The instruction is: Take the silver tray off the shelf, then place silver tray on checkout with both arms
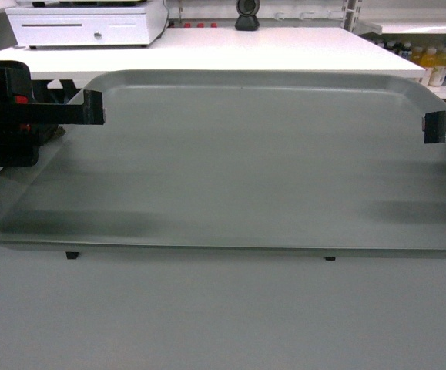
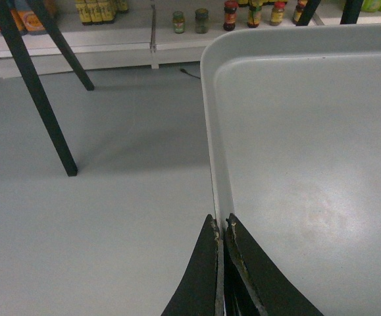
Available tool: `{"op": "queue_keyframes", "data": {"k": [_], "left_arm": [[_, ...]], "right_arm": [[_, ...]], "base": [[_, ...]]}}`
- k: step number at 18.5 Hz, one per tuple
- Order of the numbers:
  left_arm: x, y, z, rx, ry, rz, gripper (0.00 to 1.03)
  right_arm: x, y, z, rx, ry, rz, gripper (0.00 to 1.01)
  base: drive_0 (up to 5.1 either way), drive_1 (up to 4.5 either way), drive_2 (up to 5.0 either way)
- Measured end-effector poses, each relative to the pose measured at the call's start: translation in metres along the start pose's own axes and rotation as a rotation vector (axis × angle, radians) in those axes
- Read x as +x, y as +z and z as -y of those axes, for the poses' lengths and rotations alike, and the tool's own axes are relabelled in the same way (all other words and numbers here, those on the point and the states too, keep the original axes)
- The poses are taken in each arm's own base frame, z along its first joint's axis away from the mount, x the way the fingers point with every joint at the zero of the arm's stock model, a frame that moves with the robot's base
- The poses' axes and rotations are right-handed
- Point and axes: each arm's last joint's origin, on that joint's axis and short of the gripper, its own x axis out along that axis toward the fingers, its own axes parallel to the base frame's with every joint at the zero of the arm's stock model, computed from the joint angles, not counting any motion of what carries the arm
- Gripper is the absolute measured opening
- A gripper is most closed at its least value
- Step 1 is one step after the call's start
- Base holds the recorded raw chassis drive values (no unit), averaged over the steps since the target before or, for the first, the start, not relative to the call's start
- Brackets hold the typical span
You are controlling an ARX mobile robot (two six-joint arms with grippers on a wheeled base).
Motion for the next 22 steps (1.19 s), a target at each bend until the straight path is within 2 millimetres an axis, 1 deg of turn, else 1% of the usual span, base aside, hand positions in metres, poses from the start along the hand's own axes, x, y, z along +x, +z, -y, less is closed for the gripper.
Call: {"op": "queue_keyframes", "data": {"k": [9,22], "left_arm": [[-0.0003,-0.0001,0.0014,0.001,-0.008,0.0,0.02],[-0.0004,0.0,0.0014,0.001,-0.008,0.001,0.02]], "right_arm": [[0.0006,-0.0006,0.0009,0.0,-0.003,-0.006,0.03],[0.0001,-0.0001,0.0009,0.001,-0.002,-0.001,0.03]], "base": [[-0.1,-0.11,-0.1],[0.0,4.31,-4.4]]}}
